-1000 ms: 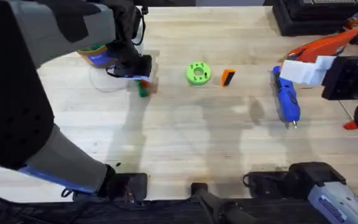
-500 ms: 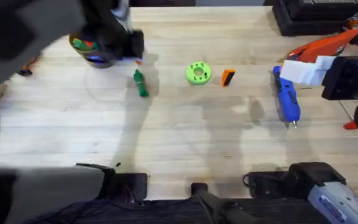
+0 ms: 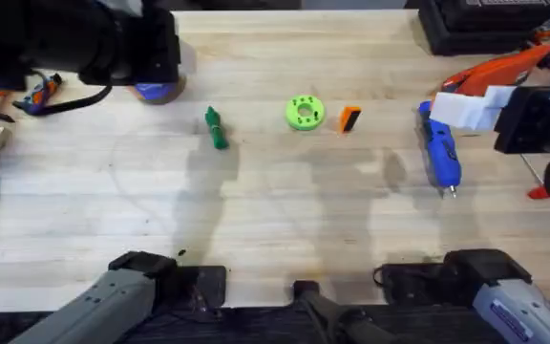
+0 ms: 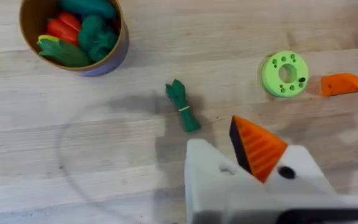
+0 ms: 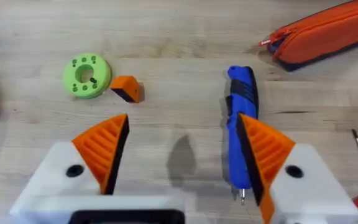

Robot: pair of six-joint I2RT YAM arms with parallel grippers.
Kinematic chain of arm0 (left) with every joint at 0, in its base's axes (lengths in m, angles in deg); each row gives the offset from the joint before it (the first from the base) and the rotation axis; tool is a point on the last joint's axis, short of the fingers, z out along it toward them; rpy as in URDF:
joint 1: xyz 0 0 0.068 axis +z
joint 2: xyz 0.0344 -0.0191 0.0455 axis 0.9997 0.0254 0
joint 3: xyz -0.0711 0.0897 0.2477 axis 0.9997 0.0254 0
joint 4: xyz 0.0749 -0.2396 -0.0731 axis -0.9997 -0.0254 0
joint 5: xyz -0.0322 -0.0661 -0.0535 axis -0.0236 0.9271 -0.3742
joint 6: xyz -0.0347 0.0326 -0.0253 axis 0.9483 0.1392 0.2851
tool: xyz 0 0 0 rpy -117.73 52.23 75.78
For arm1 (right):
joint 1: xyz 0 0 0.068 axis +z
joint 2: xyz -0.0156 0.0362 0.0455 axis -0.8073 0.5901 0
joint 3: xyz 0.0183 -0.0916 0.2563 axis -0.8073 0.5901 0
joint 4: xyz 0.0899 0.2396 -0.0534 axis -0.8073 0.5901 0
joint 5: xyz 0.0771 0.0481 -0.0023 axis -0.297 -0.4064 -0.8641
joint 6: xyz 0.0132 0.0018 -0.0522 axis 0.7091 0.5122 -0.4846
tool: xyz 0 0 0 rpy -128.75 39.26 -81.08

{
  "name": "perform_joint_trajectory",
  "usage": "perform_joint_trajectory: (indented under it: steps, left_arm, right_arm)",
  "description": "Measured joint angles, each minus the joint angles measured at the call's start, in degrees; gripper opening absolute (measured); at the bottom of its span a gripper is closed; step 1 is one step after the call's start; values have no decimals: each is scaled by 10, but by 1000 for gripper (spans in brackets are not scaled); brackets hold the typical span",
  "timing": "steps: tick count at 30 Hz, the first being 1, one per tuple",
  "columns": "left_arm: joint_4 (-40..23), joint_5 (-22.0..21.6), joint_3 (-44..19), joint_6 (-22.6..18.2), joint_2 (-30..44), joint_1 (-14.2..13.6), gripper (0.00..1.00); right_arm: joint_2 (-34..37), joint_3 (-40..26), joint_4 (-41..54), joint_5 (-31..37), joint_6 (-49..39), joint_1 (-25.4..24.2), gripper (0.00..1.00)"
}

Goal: Pick up the gripper from the table and insert it into the empty holder that is missing its gripper. Then pick up a screw, insert it into the mounting hole, and use the screwdriver to tighten it. Finally, clean up the table by picking up the vegetable and placing it into the bucket.

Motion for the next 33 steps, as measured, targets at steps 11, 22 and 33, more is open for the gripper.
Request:
perform_joint_trajectory:
  steps: [11,22,33]
  left_arm:
    - [-3,0,0,2,-14,0,410]
    - [-13,0,0,4,-14,0,985]
    - [-35,0,0,4,-14,0,985]
  right_arm:
    - [0,0,0,0,0,0,990]
    - [0,0,0,0,0,0,991]
    - [0,0,0,0,0,0,991]
